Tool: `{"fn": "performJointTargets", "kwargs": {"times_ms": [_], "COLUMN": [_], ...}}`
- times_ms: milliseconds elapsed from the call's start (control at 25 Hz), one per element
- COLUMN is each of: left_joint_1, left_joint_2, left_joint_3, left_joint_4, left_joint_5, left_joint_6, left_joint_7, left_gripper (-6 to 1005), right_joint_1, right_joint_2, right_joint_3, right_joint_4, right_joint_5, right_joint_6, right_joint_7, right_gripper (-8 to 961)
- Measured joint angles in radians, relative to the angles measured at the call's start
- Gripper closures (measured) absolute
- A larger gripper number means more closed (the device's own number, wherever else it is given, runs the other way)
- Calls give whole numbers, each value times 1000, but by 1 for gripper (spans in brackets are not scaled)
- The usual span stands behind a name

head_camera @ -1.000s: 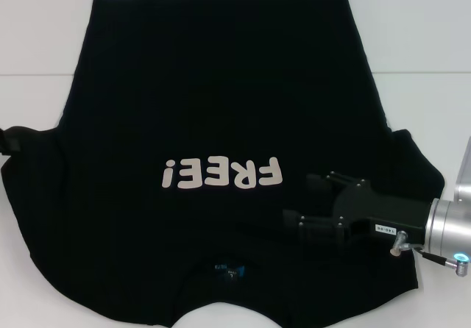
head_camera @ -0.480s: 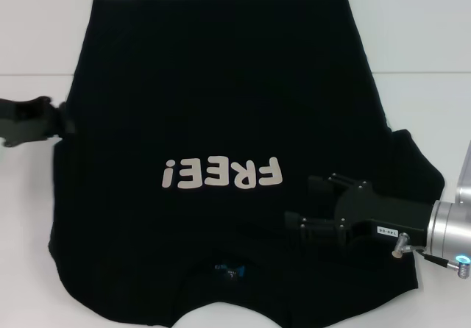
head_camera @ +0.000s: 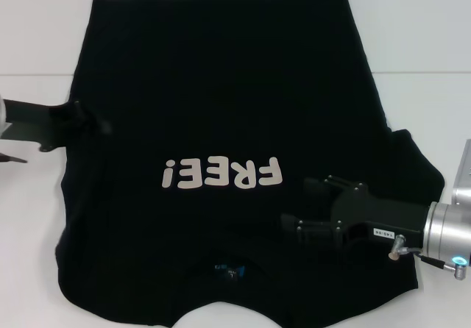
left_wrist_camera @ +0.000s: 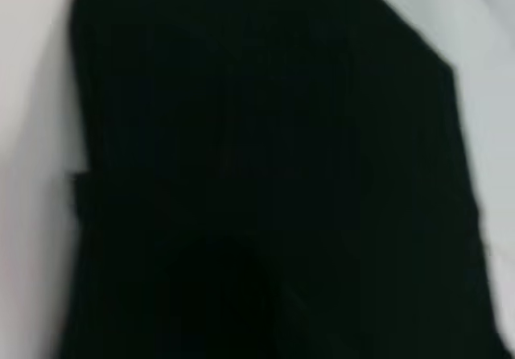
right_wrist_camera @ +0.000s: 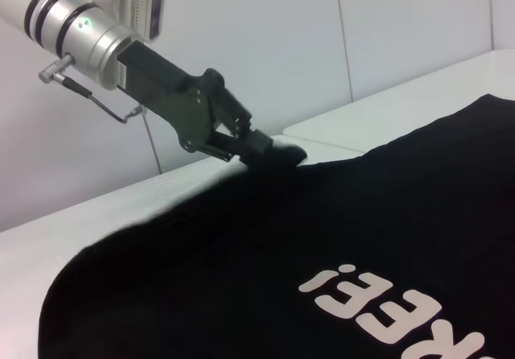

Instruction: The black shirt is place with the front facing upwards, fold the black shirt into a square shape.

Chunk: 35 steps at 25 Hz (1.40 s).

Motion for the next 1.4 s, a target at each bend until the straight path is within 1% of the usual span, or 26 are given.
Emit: {"fn": "performJointTargets", "kwargs": {"times_ms": [200, 280, 400, 520, 600, 640, 680, 760, 800, 840, 920, 960, 1040, 1080, 1120, 1200, 1240, 1320, 1400], "left_joint_1": [23, 36, 61, 98, 124, 138, 149, 169, 182, 192, 211, 218, 229, 229, 245, 254, 259, 265, 272], "left_joint_2": [7, 7, 9, 16, 18, 15, 10, -6, -22, -35, -73, -92, -110, -110, -125, -133, -137, -139, -140], "left_joint_3": [0, 1, 2, 4, -4, -15, -25, -38, -41, -41, -38, -31, -18, -18, -10, -10, -12, -19, -25], "left_joint_4": [-96, -112, -104, -66, -46, -35, -30, -28, -28, -28, -7, 10, 28, 28, 30, 29, 30, 33, 34], "left_joint_5": [-174, -223, -254, -252, -265, -280, -298, -338, -362, -375, -383, -380, -371, -371, -369, -370, -372, -376, -377], "left_joint_6": [7, 25, 64, 108, 144, 172, 211, 297, 352, 383, 414, 414, 411, 411, 406, 397, 388, 369, 356], "left_joint_7": [12, 31, 74, 135, 224, 304, 398, 578, 692, 760, 893, 941, 1004, 1004, 1102, 1146, 1164, 1182, 1197], "left_gripper": [815, 761, 679, 585, 518, 484, 451, 451, 452, 452, 447, 442, 432, 427, 421, 411, 406, 396, 342], "right_joint_1": [2, 3, 3, 3, 3, 2, 0, -6, -9, -12, -16, -19, -21, -21, -20, -15, -14, -9, 0], "right_joint_2": [0, 0, 0, 0, -1, -1, -2, -4, -7, -12, -23, -34, -61, -82, -96, -141, -156, -198, -238], "right_joint_3": [1, 4, 7, 7, 9, 10, 11, 12, 12, 13, 12, 10, 5, 3, 3, 3, 4, 8, 7], "right_joint_4": [0, 1, 1, 1, 1, 1, 0, -5, -10, -22, -47, -73, -125, -160, -184, -244, -262, -303, -330], "right_joint_5": [-1, 0, 0, 1, 2, 6, 13, 34, 42, 51, 53, 45, 8, -26, -56, -138, -160, -209, -260], "right_joint_6": [1, 1, 3, 11, 18, 21, 24, 25, 26, 25, 25, 24, 16, 5, -5, -46, -61, -102, -131], "right_joint_7": [0, 0, 0, 3, 7, 12, 23, 70, 100, 160, 267, 357, 534, 644, 726, 949, 1016, 1187, 1337], "right_gripper": [11, 11, 11, 12, 12, 12, 12, 12, 12, 12, 12, 12, 12, 12, 12, 12, 12, 12, 12]}}
